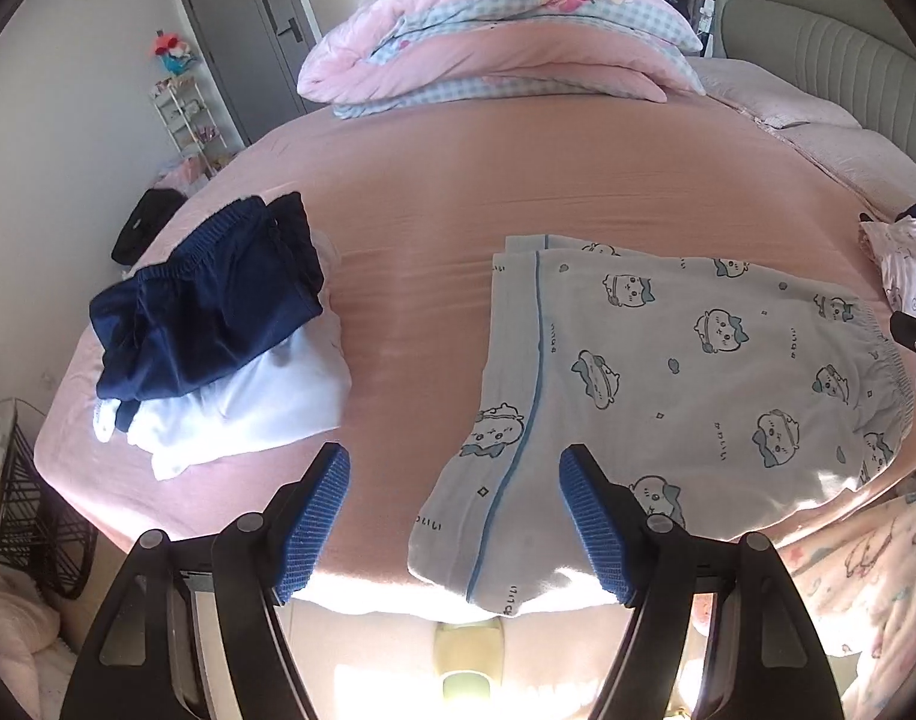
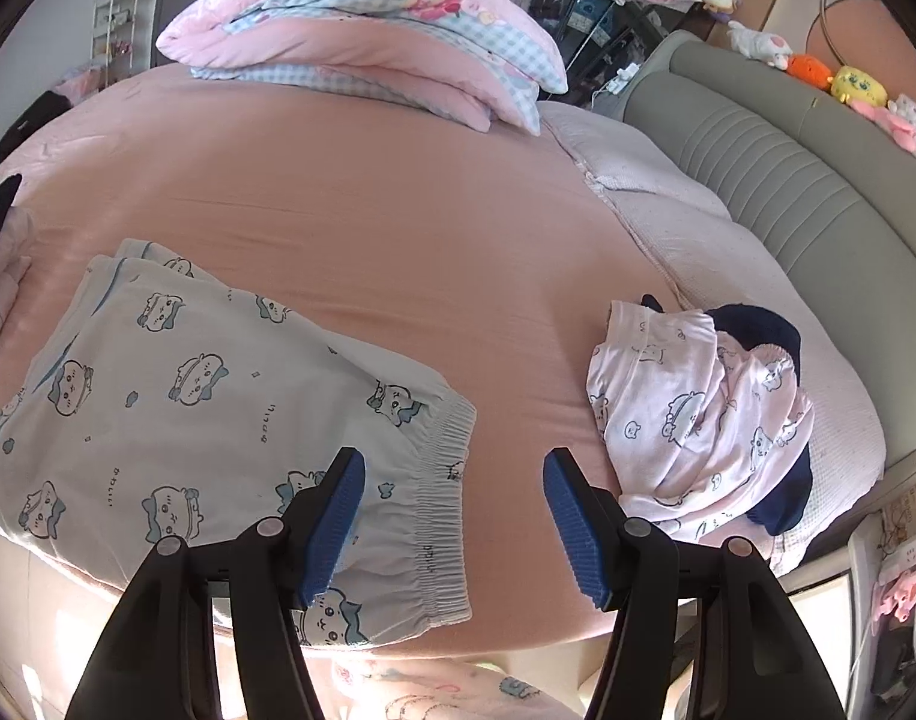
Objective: Fold clothes
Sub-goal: 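Open both grippers and release the folded pants on the bed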
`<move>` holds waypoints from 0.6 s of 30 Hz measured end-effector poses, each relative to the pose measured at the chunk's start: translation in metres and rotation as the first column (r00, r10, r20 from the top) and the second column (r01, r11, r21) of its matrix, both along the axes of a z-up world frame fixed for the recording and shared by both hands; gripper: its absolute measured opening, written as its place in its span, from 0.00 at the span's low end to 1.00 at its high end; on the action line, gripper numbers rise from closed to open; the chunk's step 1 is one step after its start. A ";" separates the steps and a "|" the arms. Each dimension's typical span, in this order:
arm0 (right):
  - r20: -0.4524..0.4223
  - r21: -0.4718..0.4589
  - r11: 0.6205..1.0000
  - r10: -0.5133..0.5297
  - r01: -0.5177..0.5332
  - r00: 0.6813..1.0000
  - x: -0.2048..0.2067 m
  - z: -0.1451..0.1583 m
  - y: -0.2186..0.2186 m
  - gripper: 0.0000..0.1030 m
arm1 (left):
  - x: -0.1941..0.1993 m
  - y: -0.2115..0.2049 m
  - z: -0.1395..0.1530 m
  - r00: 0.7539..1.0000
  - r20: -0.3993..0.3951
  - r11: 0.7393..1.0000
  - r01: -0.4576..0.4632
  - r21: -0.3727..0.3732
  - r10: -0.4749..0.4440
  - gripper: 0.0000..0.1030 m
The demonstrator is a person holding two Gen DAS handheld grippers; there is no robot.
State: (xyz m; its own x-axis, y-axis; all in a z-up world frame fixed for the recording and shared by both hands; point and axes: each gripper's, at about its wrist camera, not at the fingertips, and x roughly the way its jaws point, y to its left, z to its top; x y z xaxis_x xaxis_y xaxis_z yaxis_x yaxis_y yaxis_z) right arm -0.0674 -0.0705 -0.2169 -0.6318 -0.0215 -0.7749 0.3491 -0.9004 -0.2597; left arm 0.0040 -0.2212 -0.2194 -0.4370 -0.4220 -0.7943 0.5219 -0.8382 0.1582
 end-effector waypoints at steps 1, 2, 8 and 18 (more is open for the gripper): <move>0.027 -0.028 0.999 -0.020 0.021 0.999 -0.003 -0.001 0.005 0.60 | 0.001 -0.007 -0.004 1.000 0.003 0.999 -0.014 0.043 0.014 0.69; 0.061 -0.076 0.996 -0.034 0.039 0.998 -0.005 -0.001 0.011 0.60 | 0.003 -0.013 -0.007 0.999 0.008 0.997 -0.032 0.074 0.031 0.69; 0.268 -0.371 0.909 -0.092 0.191 0.959 -0.007 -0.009 0.058 0.60 | 0.016 -0.041 -0.015 0.992 0.027 0.989 -0.123 0.083 0.121 0.69; 0.421 -0.483 0.804 -0.133 0.346 0.897 0.002 -0.042 0.088 0.60 | 0.015 -0.017 0.003 0.994 0.005 0.983 -0.104 -0.150 0.106 0.69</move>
